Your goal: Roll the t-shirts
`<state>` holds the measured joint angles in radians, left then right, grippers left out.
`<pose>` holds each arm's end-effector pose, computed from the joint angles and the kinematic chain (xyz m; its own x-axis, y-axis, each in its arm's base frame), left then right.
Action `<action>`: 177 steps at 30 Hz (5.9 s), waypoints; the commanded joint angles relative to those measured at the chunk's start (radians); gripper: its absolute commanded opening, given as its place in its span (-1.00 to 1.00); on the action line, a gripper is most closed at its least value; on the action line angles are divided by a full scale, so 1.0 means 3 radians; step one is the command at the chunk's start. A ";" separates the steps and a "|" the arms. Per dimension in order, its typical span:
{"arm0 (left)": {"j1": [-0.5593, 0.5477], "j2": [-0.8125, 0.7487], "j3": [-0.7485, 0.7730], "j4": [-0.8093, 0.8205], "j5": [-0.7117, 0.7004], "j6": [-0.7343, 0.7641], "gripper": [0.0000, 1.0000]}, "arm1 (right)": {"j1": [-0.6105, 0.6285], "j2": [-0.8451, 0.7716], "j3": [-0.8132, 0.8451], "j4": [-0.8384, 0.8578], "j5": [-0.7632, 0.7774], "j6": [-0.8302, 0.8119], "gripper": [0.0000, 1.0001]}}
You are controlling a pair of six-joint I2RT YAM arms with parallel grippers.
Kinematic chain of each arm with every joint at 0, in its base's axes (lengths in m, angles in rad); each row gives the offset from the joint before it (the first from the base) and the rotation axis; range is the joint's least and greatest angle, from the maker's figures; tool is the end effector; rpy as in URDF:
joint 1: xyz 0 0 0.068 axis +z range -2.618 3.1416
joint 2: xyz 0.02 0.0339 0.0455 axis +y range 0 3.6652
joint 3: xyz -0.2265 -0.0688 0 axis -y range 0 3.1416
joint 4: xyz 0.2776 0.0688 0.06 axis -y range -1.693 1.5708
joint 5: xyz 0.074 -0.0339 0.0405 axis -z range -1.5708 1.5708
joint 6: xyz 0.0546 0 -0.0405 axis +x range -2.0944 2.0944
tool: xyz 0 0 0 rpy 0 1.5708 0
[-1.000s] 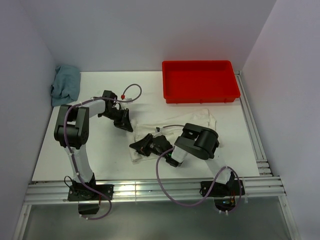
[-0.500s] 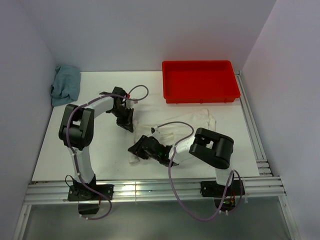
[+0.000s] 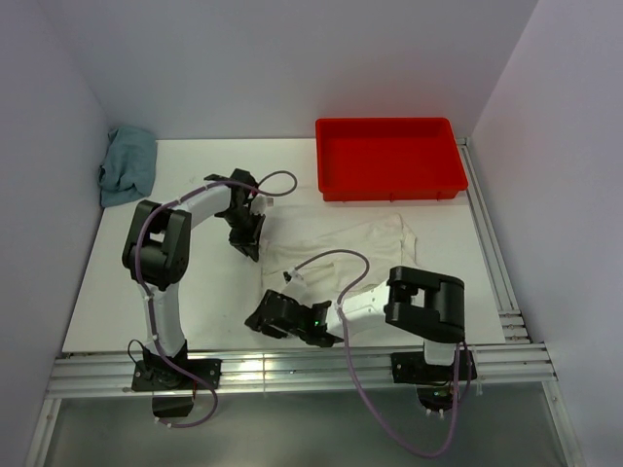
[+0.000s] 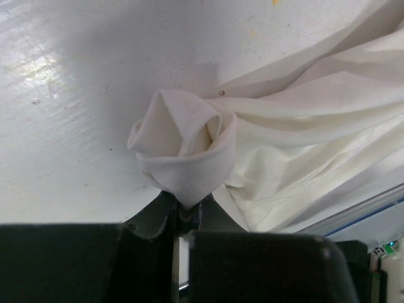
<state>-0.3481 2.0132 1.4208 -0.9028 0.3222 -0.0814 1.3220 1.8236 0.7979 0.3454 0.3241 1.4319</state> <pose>0.3610 -0.1494 0.0875 -0.9624 0.2672 -0.0496 0.2687 0.9082 -0.3208 0.1079 0.3540 0.0474 -0.8710 0.3844 -0.3060 0.0346 0.6693 0.7422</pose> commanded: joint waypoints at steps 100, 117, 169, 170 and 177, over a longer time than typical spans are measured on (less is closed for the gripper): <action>0.0664 -0.0421 -0.0103 0.0508 0.1339 0.0813 0.57 | -0.1160 0.0425 0.0010 0.1251 -0.0855 -0.0504 -0.53; 0.0531 -0.0069 -0.0452 0.1209 0.1161 0.0400 0.28 | -0.1334 0.0789 -0.0159 0.1947 -0.1208 -0.0156 -0.56; -0.0067 0.0131 0.0362 0.0355 -0.0338 0.0041 -0.83 | -0.0444 0.0998 0.2919 -0.2926 0.1374 -0.1920 -0.12; -0.0067 0.0131 0.0362 0.0350 -0.0338 0.0041 -0.82 | -0.0444 0.1028 0.2934 -0.2951 0.1405 -0.1925 -0.12; -0.0067 0.0151 0.0362 0.0350 -0.0348 0.0052 -0.81 | -0.0449 0.1274 0.3231 -0.3299 0.1456 -0.1915 -0.09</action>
<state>-0.3637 2.0384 1.5040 -0.8070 0.2569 -0.0902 1.1824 2.1796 1.7275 -0.5903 0.7177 0.8688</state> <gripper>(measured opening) 0.171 0.451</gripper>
